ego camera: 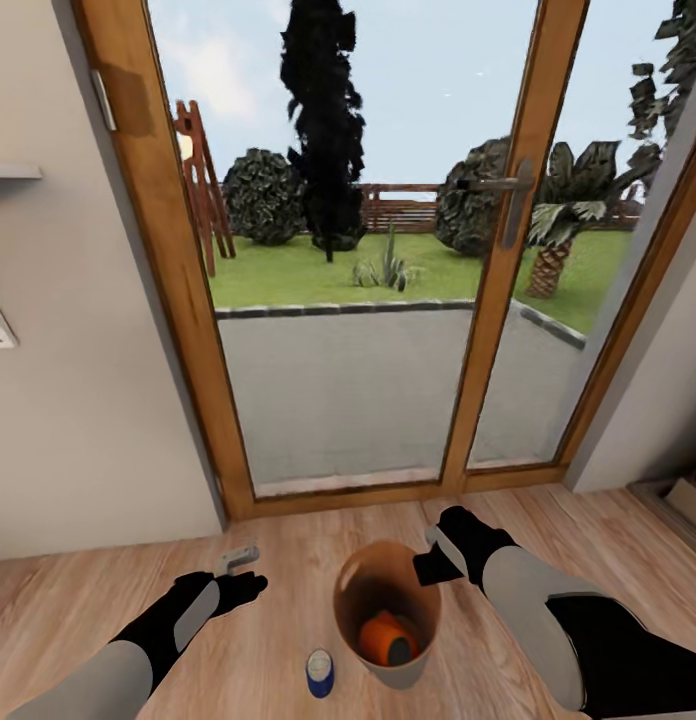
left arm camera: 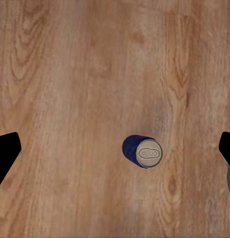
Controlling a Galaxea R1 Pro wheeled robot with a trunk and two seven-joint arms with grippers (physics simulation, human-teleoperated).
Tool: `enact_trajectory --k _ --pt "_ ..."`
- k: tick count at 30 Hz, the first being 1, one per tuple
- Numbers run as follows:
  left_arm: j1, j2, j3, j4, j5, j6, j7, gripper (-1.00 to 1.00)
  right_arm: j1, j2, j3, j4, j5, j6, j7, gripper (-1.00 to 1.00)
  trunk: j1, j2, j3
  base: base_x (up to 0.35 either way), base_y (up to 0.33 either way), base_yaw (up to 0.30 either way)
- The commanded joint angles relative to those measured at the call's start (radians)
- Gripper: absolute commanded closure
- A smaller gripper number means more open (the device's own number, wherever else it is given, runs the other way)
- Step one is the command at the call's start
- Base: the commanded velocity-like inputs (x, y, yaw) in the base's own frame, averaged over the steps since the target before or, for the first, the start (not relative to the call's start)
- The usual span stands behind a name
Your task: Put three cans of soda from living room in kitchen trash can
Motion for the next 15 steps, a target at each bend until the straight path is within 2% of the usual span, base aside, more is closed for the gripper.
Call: enact_trajectory --k 1,10,15 --pt "0.000 0.000 0.000 0.000 0.000 0.000 0.000 -1.00 0.000 0.000 -0.015 0.000 -0.021 0.001 0.008 1.00 0.000 0.000 0.000 0.280 0.216 -0.093" --pt "0.000 0.000 0.000 0.000 0.000 -0.002 0.000 -1.00 0.000 0.000 -0.016 0.000 -0.021 0.001 0.008 1.00 0.000 0.000 0.000 0.281 0.219 -0.181" --pt "0.000 0.000 0.000 0.000 0.000 -0.002 0.000 -1.00 0.000 0.000 -0.015 -0.001 -0.021 0.001 0.009 1.00 0.000 0.000 0.000 0.292 0.195 -0.081"
